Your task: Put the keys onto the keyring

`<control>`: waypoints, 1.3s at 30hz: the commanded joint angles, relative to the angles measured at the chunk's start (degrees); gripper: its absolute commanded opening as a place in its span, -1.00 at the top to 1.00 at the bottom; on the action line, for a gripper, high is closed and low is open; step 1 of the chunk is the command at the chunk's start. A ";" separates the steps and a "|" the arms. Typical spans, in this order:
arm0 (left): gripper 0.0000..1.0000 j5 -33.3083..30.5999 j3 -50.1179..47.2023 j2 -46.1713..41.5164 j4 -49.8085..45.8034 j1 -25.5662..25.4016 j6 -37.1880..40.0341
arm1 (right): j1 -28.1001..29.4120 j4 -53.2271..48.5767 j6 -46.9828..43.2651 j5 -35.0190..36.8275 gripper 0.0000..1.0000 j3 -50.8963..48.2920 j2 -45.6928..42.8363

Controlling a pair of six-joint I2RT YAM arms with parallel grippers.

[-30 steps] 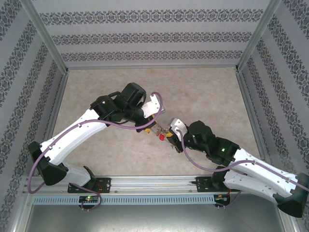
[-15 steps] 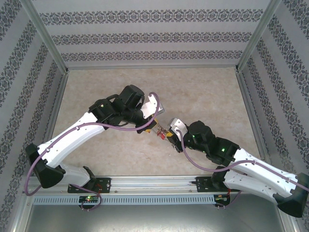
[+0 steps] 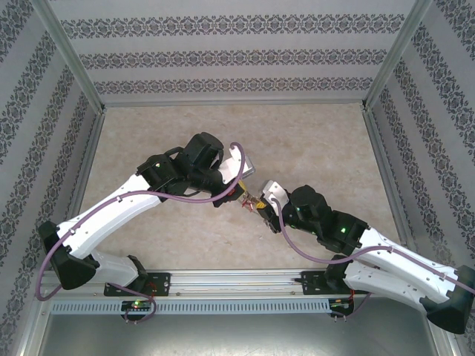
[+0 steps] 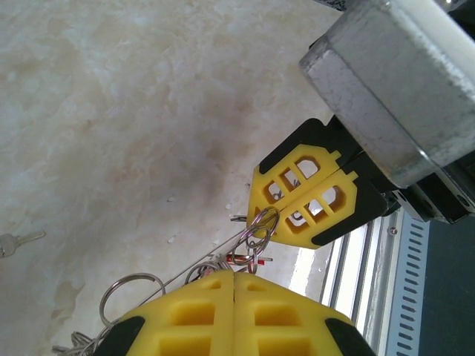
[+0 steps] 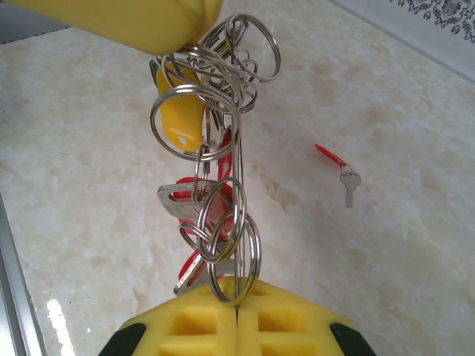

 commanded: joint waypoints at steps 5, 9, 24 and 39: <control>1.00 -3.29 -0.60 -0.61 -3.66 -1.47 -2.15 | -0.19 6.90 0.39 3.19 1.00 0.67 -1.74; 1.00 -3.50 -0.51 -0.20 -4.28 -1.47 -2.34 | -0.19 6.96 0.33 3.30 1.00 0.87 -1.73; 1.00 -6.33 0.42 -1.23 -5.61 -1.43 -1.26 | -0.20 7.03 0.05 3.12 1.00 1.31 -1.39; 0.65 -1.72 -1.46 -2.07 -2.47 -1.56 -2.08 | -0.19 7.37 0.15 2.91 1.00 1.49 -0.94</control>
